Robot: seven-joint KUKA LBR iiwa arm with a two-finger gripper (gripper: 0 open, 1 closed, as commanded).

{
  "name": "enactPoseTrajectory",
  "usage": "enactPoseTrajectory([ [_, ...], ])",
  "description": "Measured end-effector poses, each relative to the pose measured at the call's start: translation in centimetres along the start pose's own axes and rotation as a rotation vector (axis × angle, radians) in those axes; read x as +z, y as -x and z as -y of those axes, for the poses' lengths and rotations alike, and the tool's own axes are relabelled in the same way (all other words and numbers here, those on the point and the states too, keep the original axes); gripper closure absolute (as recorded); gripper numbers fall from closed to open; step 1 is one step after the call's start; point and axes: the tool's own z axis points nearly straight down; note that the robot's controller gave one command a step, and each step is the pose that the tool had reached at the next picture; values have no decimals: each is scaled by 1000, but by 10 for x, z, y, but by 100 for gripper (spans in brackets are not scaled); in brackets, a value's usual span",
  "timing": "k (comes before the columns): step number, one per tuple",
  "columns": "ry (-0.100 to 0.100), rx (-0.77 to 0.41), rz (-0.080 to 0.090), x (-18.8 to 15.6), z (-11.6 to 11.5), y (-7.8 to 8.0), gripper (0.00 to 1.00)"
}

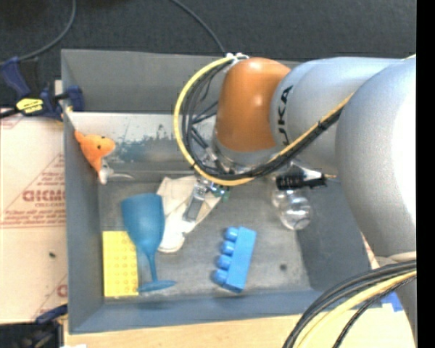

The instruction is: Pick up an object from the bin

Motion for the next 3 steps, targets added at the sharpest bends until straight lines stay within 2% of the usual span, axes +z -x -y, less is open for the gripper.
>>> enactPoseTrajectory([
  [1,-12,-69,-17,41,-4,-1,0],
  [2,0,-208,6,53,18,-2,0],
  [3,-6,-78,-8,82,22,-13,0],
])
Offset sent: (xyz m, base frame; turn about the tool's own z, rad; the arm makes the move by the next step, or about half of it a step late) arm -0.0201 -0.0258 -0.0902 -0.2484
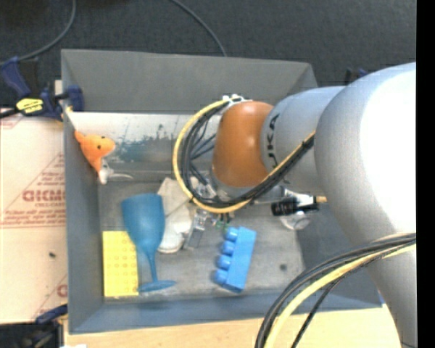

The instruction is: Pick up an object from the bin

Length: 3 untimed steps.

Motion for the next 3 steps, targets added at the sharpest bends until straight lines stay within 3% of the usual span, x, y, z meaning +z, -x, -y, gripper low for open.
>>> enactPoseTrajectory([
  [1,6,55,17,4,-12,-14,0],
  [2,1,115,2,6,1,-19,100],
  [3,1,115,2,6,1,-19,100],
])
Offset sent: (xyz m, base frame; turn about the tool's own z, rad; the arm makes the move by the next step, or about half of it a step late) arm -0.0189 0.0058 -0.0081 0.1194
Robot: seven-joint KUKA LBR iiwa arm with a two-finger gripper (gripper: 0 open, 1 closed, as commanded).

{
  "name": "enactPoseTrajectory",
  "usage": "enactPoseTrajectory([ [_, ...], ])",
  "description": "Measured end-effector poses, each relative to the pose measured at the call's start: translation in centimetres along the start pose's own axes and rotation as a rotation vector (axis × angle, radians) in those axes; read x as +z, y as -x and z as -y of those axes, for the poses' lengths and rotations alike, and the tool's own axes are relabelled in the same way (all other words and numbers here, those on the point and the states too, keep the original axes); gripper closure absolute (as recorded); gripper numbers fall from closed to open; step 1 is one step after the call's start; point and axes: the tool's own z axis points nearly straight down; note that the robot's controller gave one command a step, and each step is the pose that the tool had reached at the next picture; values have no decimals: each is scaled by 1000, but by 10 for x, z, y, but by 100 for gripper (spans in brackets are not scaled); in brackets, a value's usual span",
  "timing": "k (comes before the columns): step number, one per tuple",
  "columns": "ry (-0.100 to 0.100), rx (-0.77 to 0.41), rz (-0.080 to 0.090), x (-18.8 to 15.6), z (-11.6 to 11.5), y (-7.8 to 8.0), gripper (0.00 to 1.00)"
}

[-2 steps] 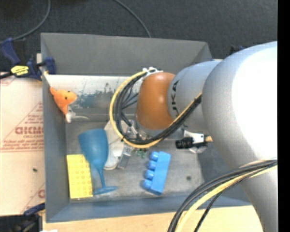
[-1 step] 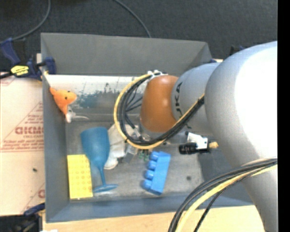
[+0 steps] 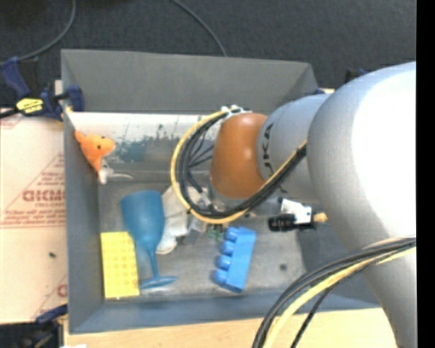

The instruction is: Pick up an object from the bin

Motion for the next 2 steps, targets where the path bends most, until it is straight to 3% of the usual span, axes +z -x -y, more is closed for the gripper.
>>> enactPoseTrajectory([
  [2,-1,-29,1,-11,-11,-3,100],
])
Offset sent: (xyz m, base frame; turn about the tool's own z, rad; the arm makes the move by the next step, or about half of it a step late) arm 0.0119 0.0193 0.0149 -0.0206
